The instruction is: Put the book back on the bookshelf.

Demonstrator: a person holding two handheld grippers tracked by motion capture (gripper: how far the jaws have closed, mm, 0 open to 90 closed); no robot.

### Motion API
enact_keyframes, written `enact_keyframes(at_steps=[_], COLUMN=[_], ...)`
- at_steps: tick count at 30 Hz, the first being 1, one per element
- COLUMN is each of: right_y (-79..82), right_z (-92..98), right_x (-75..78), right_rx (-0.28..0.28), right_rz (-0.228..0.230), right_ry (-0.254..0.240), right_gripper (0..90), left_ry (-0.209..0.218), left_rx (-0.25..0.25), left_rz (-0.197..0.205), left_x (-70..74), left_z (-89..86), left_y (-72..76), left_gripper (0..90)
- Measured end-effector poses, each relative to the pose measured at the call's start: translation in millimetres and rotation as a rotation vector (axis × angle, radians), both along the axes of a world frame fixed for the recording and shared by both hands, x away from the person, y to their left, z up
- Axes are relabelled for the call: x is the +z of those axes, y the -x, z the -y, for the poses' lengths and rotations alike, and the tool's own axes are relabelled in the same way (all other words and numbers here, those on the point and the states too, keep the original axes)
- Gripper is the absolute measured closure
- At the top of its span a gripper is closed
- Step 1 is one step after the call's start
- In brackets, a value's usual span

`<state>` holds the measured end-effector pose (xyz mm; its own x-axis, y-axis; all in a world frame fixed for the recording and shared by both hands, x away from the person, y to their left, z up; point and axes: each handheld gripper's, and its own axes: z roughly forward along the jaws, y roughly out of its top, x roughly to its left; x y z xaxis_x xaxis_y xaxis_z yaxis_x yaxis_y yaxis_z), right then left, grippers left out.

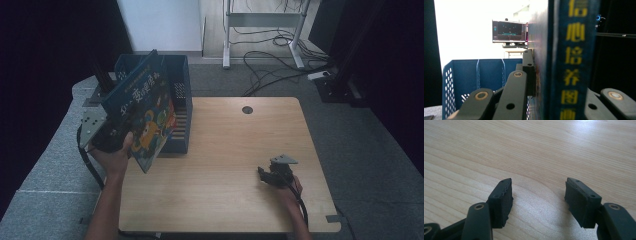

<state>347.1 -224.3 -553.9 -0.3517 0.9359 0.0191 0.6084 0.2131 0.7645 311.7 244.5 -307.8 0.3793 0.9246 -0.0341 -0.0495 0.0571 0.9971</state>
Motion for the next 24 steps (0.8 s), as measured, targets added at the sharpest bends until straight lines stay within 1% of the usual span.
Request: enact_keyframes(at_steps=[7,12,17,24], right_y=[-0.1,-0.1,-0.1,-0.1], right_z=[0.2,0.1,0.1,0.2], right_x=[-0.1,-0.1,-0.1,-0.1], right_rx=[0.001,0.001,0.001,0.002], right_rz=[0.001,0.001,0.001,0.001], right_ry=[-0.001,0.001,0.001,0.0], right_gripper=[38.0,37.9,37.9,37.9], left_ry=[-0.013,-0.008,-0.01,-0.011], left_rx=[0.006,0.008,0.021,0.042], left_rz=[0.0,-0.01,-0.014,-0.03], left_x=[2.2,3.3,4.1,3.6], left_z=[11.3,15.3,19.1,23.4], left_y=[-10.4,-19.1,-27.9,-41.7], left_gripper=[82.1,82.2,82.1,82.1])
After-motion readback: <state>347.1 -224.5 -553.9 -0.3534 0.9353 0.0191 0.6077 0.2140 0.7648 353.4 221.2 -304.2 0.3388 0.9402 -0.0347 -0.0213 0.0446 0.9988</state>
